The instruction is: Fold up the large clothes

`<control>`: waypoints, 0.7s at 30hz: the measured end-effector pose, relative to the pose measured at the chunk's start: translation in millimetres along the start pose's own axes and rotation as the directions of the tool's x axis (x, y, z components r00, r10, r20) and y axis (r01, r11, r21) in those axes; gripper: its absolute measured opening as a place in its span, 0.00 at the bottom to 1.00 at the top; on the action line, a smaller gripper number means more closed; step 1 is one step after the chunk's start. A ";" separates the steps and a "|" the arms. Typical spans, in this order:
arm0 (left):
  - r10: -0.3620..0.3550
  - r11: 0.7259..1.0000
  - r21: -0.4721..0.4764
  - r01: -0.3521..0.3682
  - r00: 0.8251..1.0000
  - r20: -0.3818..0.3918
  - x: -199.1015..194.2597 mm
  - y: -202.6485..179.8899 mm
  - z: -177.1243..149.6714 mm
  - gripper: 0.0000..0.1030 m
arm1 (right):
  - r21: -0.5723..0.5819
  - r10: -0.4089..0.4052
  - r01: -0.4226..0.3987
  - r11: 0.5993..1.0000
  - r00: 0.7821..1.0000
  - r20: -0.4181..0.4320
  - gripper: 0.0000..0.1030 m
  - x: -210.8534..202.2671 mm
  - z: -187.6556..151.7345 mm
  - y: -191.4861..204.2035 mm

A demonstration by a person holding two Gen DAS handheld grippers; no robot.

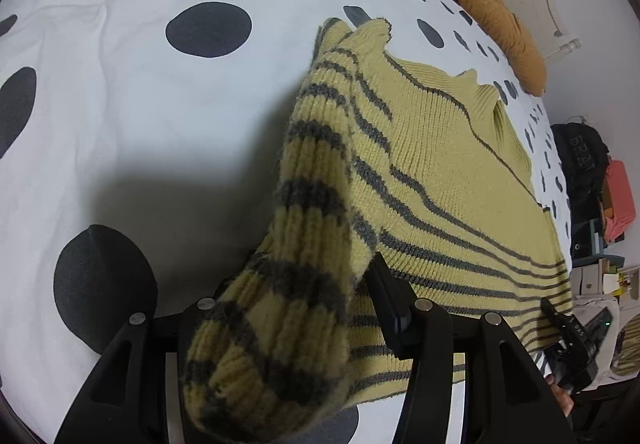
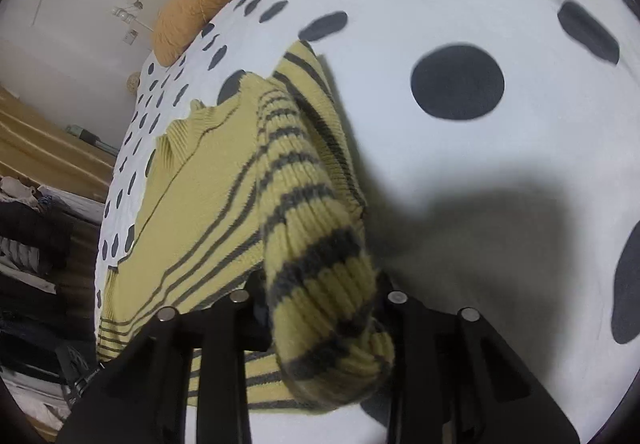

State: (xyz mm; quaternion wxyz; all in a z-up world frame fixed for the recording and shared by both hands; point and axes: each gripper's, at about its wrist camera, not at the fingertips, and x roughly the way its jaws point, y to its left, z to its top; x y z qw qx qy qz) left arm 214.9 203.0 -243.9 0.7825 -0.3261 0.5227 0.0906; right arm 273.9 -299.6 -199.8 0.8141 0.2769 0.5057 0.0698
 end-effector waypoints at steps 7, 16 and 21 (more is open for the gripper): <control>0.065 0.997 0.027 -0.066 0.997 0.031 -13.2 1.7 12.0 0.51 | -0.152 -0.101 0.118 0.981 0.988 0.117 0.24 -45.1 -4.2 51.5; 0.051 0.997 0.049 -0.053 0.998 0.040 -36.5 13.8 16.5 0.50 | 0.017 -0.023 0.020 1.000 0.987 0.162 0.23 -112.8 -60.3 37.7; 0.078 0.995 0.063 -0.079 0.997 0.017 -26.9 24.2 8.7 0.51 | 0.154 -0.127 0.124 0.980 0.992 0.006 0.29 -75.6 -103.7 -31.4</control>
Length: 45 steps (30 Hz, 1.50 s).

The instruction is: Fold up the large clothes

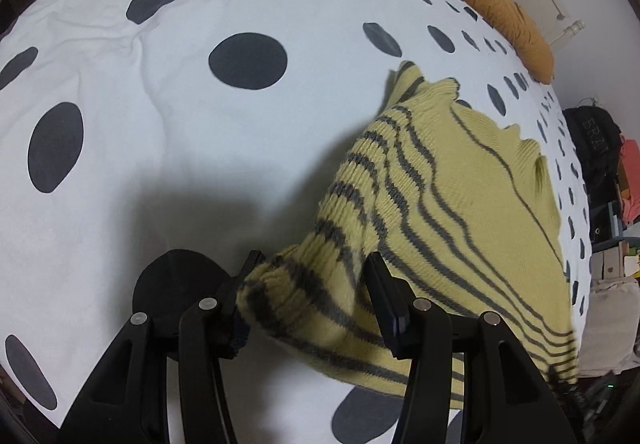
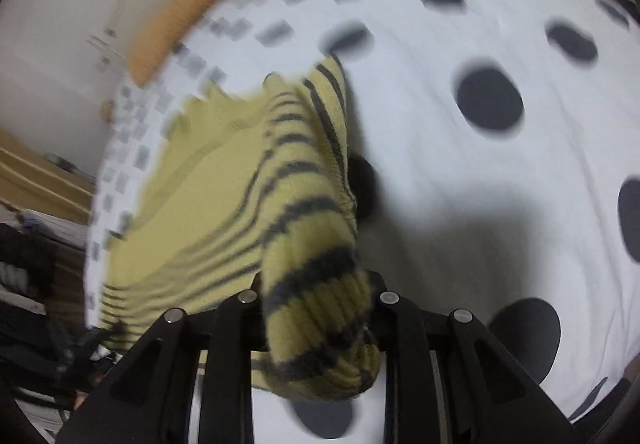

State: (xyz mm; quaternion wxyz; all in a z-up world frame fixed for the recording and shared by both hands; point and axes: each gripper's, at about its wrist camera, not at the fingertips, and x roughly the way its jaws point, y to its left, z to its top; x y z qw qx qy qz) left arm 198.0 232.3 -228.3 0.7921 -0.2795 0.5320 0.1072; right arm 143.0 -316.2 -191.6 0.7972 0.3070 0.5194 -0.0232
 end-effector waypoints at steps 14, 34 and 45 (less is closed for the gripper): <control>-0.109 0.992 0.071 0.100 0.985 0.133 -77.7 -30.5 5.4 0.50 | -0.065 0.101 -0.095 0.993 0.991 0.087 0.49 -58.8 29.6 12.6; -0.152 0.986 0.061 0.155 0.987 -0.053 -19.7 -30.3 -28.0 0.45 | -0.154 0.313 -0.346 0.926 0.928 -0.203 0.06 42.1 -11.6 115.1; -0.153 0.978 -0.148 0.147 0.988 -0.030 -35.9 53.8 -27.4 0.15 | -0.201 0.157 -0.202 0.959 0.963 -0.219 0.05 63.7 -48.3 113.8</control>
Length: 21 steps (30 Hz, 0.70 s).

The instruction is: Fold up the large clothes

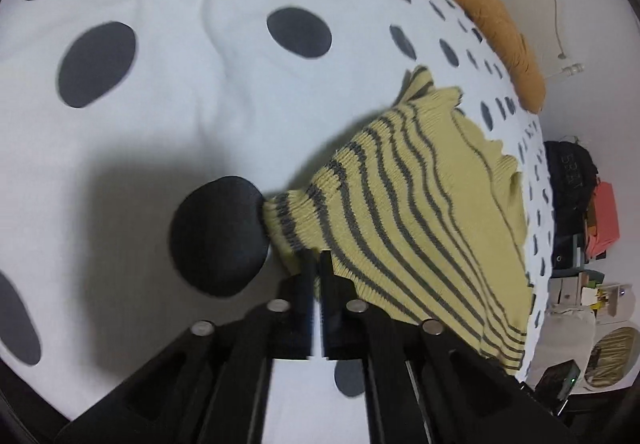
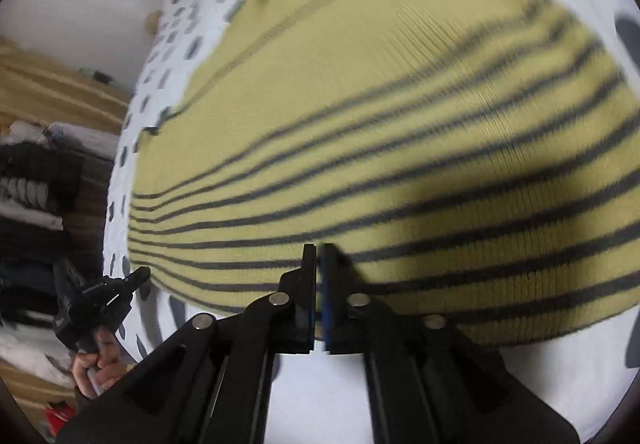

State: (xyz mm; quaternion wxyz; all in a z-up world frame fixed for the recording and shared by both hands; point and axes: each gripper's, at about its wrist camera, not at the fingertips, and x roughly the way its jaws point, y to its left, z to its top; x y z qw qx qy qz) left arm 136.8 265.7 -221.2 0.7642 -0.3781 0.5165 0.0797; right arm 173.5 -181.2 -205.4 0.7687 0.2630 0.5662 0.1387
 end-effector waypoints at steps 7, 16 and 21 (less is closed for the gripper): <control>-0.085 0.996 -0.026 0.085 0.996 0.023 -13.7 -0.9 -42.3 0.90 | -0.097 0.031 -0.032 0.995 0.999 -0.010 0.05 16.8 14.6 60.3; -0.154 0.984 -0.086 0.157 0.987 0.040 47.0 -15.3 -21.0 0.93 | -0.107 -0.028 0.023 0.994 0.998 -0.050 0.05 38.1 29.1 65.3; -0.092 0.995 -0.023 0.093 0.994 0.060 61.7 -36.6 2.7 0.93 | -0.135 0.007 -0.009 0.991 1.000 -0.011 0.05 45.2 59.4 79.7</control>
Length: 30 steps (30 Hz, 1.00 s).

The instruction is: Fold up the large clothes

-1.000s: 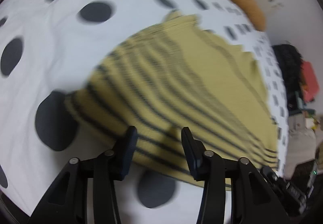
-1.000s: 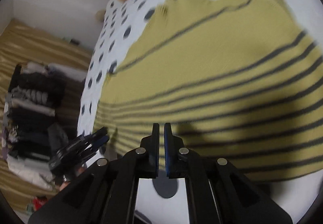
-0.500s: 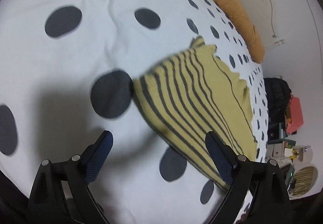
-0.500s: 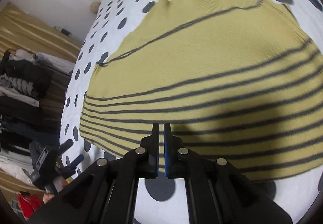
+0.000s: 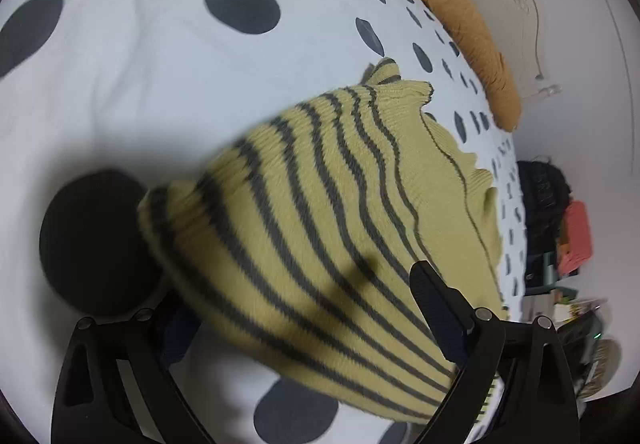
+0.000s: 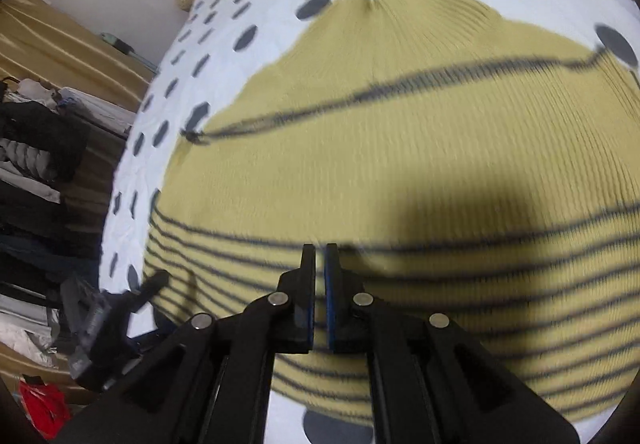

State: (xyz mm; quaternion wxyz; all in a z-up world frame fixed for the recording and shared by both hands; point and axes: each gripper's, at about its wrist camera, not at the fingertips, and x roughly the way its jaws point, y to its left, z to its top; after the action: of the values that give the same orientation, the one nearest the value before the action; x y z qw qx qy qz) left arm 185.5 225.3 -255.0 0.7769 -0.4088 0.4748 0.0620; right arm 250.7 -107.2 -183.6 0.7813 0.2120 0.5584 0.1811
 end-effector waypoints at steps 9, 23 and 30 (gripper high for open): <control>0.221 0.962 0.149 -0.230 0.972 0.073 17.5 -27.8 -1.4 0.70 | 0.043 -0.003 0.007 0.999 0.997 -0.074 0.01 41.5 15.7 -21.5; 0.111 0.982 0.140 -0.124 0.989 0.101 -23.8 -35.8 -1.9 0.09 | -0.002 -0.020 0.020 1.000 1.000 -0.009 0.06 11.3 1.1 -7.7; 0.104 0.969 0.207 -0.133 0.984 0.146 -47.2 -73.4 -4.7 0.09 | 0.074 0.045 -0.042 0.996 0.999 -0.030 0.02 13.4 -34.3 -44.6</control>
State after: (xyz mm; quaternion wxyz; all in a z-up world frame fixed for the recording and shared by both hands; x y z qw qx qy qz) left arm 192.2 187.5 -176.5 0.8419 -0.2876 0.4488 0.0837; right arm 224.4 -133.4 -227.9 0.7599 0.2498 0.5722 0.1807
